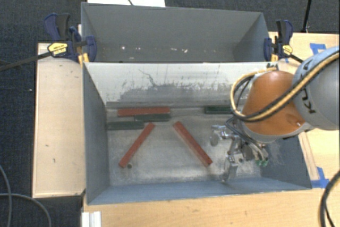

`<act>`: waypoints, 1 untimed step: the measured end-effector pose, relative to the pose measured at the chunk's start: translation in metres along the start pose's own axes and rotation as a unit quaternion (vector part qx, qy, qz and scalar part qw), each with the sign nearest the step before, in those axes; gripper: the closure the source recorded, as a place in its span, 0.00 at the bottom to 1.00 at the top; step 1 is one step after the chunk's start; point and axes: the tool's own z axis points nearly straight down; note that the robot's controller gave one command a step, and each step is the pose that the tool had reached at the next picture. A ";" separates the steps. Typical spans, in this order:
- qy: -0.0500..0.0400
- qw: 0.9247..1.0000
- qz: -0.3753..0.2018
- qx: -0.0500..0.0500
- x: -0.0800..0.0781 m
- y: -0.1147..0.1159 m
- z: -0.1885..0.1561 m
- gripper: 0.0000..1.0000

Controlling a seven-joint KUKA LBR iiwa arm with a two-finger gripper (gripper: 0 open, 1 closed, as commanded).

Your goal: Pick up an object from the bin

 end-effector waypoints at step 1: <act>0.000 0.997 -0.074 -0.001 -0.011 0.020 -0.005 0.00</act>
Offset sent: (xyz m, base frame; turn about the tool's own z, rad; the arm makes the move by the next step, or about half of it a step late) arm -0.0059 0.0609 0.0213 -0.0039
